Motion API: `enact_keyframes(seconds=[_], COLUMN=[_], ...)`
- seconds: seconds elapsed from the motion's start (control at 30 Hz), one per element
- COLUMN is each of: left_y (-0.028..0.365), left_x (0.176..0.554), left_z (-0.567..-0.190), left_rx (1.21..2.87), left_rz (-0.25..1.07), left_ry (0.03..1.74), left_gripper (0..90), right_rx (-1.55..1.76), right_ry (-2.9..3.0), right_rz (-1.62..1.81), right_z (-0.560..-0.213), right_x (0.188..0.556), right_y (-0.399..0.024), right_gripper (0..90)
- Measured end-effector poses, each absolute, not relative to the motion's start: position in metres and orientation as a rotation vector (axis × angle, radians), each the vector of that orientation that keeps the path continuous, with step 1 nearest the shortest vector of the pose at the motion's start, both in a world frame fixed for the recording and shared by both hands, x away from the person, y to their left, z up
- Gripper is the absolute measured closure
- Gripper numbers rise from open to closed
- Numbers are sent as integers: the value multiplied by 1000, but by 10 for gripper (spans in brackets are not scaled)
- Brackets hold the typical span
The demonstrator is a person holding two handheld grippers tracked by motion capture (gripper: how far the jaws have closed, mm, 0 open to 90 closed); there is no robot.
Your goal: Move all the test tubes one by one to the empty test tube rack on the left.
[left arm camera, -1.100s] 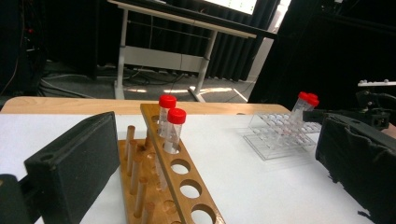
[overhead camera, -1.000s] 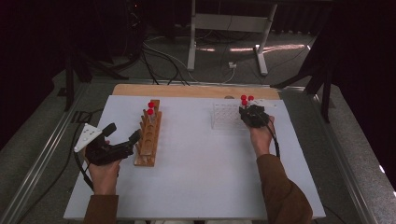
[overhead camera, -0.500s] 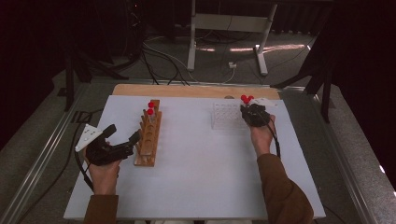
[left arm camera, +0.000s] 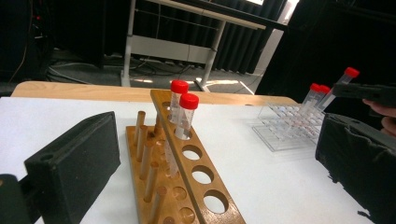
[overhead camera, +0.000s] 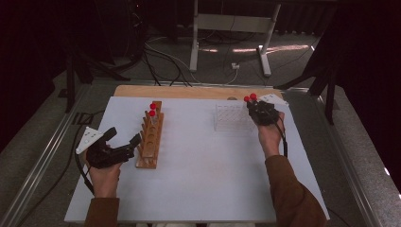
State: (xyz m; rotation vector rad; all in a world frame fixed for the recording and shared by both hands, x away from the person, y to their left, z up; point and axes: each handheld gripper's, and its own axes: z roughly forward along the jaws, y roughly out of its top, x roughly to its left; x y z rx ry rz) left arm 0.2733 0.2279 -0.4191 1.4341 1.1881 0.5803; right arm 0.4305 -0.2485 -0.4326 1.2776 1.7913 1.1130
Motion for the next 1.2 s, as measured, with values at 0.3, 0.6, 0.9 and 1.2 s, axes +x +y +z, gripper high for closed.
enact_keyframes(seconds=[0.3,0.6,0.9,1.2], left_y=[226,224,220,193], left_x=[273,275,275,278], left_z=[-420,-422,-421,-408], left_rx=[1440,1452,1458,1501], left_rz=[578,579,576,553], left_ry=[1190,1192,1185,1115], left_gripper=[6,6,6,7], right_rx=[1184,1141,1099,1077], right_ry=[1855,1934,1988,2041], right_rz=[1212,1290,1327,1359], right_z=[-419,-422,-429,-439], right_x=[402,374,356,343], right_y=[-248,-246,-239,-235], right_gripper=[747,746,745,745])
